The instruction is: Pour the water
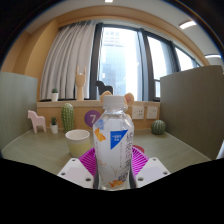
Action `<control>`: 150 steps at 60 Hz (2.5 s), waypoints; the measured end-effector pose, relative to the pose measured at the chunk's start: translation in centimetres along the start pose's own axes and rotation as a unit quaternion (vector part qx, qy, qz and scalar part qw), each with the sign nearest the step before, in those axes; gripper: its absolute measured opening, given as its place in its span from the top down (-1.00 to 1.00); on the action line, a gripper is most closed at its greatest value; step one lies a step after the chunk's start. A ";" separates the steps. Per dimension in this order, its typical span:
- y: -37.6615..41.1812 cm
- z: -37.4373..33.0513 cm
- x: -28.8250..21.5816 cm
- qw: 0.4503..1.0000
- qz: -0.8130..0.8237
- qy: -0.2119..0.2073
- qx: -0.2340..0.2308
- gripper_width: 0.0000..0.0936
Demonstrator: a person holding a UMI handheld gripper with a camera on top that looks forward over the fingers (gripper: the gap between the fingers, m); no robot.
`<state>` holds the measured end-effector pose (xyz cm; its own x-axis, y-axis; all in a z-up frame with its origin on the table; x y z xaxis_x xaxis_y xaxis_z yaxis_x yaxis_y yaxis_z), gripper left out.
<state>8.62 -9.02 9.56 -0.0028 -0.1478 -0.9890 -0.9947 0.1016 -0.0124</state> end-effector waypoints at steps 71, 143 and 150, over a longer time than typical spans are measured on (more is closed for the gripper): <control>5.2 16.5 -9.4 0.430 -0.899 -0.076 -0.035 0.22; -9.0 16.5 -11.2 0.999 0.013 -0.006 -0.032 0.22; -9.4 17.7 -6.6 0.999 0.021 0.014 -0.029 0.22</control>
<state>19.77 8.41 13.63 -0.0462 -0.1719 -0.9840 -0.9980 0.0503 0.0381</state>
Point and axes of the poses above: the point between the fingertips, and its own axes, seen from behind it with the camera up: y to the left, x down, z forward, the way the camera looks, the point moved 4 cm from there along -z, backward, against the way the camera looks
